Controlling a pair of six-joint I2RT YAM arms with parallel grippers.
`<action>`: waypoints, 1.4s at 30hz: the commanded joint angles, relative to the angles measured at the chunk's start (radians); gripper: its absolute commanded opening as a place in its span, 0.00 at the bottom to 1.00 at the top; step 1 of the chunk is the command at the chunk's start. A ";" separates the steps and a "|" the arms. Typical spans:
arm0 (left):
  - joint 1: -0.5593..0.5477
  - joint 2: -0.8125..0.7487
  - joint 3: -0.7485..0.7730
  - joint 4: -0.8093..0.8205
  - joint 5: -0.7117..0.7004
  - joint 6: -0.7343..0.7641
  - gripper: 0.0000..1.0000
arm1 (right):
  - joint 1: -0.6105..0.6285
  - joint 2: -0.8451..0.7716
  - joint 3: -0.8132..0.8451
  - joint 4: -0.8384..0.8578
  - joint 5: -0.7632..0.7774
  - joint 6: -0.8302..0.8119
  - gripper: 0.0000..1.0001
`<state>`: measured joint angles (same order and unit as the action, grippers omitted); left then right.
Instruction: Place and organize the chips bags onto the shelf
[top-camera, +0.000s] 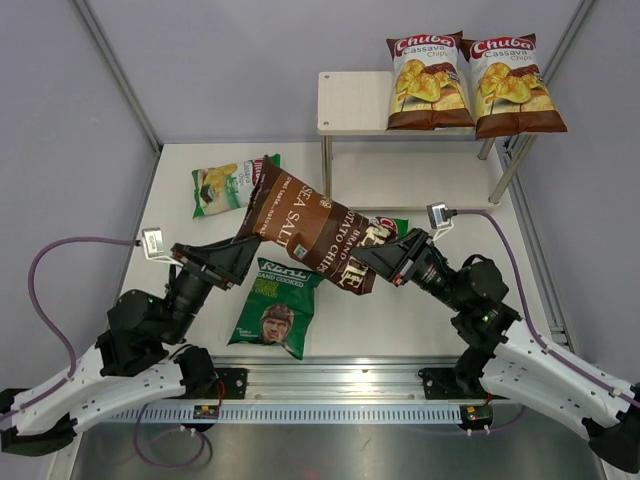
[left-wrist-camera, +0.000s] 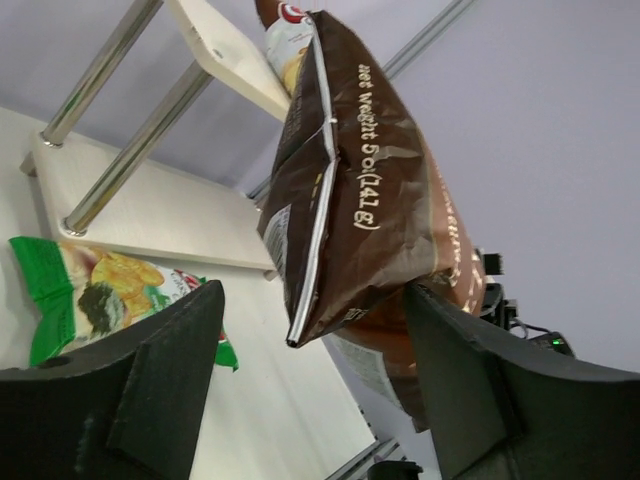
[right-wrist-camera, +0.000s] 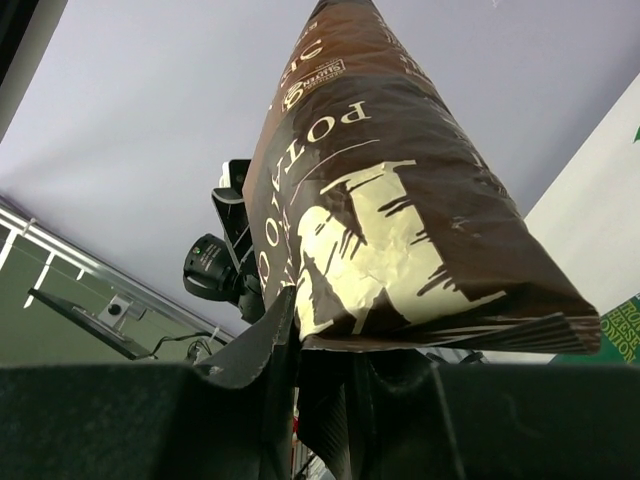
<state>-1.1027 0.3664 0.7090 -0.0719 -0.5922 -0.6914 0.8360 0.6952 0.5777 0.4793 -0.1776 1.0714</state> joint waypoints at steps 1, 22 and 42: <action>-0.003 -0.027 -0.028 0.181 0.038 0.009 0.73 | 0.002 0.003 -0.010 0.125 -0.057 0.012 0.06; -0.003 -0.089 0.107 -0.032 0.044 0.200 0.00 | 0.002 -0.163 -0.013 -0.143 -0.076 -0.157 0.06; -0.005 0.054 0.385 -0.924 -0.333 0.096 0.99 | 0.002 0.137 0.240 -0.173 0.421 -0.068 0.04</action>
<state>-1.1088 0.3458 1.1049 -0.8082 -0.8658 -0.5713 0.8360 0.7811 0.7174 0.1844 0.1181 0.9394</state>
